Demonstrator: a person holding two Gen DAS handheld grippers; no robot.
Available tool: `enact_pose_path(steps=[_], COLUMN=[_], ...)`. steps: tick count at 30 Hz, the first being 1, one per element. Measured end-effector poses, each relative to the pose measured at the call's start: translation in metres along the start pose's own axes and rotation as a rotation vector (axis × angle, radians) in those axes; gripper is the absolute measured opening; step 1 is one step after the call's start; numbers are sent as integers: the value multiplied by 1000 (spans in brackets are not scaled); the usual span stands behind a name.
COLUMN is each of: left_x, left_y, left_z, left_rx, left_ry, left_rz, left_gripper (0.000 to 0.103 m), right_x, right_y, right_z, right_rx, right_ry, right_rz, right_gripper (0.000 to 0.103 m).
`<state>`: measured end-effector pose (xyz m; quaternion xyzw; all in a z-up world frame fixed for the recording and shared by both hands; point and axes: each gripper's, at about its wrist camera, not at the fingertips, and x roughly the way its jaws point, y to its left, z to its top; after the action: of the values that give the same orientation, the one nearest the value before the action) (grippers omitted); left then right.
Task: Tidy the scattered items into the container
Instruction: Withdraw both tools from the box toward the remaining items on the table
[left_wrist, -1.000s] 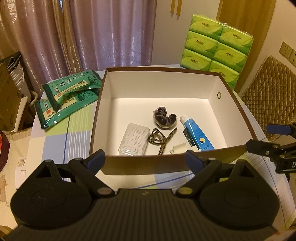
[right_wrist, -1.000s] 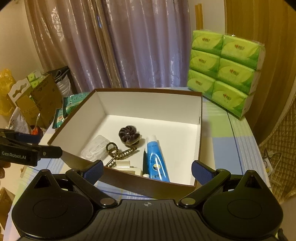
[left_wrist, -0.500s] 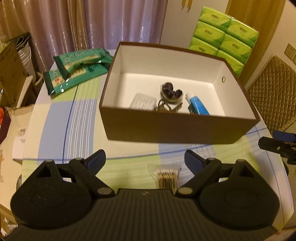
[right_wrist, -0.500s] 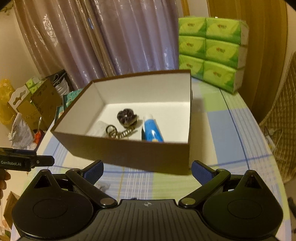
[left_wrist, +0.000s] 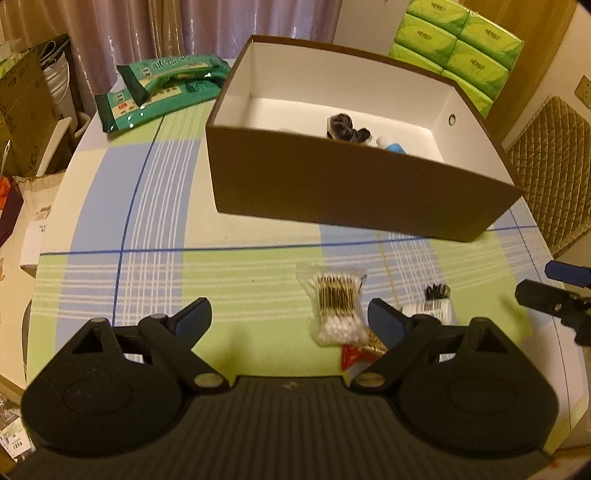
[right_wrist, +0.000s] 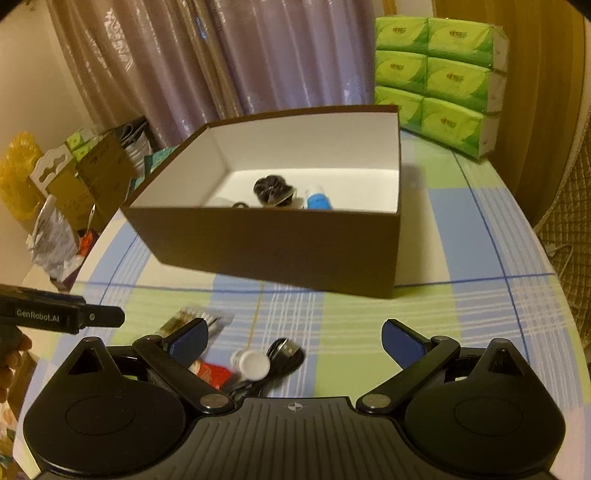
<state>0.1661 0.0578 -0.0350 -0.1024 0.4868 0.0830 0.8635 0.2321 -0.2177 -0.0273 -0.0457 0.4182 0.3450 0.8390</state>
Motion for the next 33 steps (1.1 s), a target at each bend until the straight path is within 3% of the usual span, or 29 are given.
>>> enact_pose_path(steps=[12,20,26,33], left_x=[8,16,26,39], left_y=[3,4,5,4], left_z=[-7,-7,-5,0], left_rx=[-3,6,30,54], left_ry=[24,35,54,72], left_rz=[8,5,-15,-24], left_gripper=[89,89,89,89], right_x=[15,29,39,47], right_y=[10,15,13,21], right_z=[-18,-26,-26,-25], right_rx=[-21,-62,-139,-262], right_ry=[60,87,98,84], right_rz=[1,15,69,126], right_gripper=[96,79,52,44])
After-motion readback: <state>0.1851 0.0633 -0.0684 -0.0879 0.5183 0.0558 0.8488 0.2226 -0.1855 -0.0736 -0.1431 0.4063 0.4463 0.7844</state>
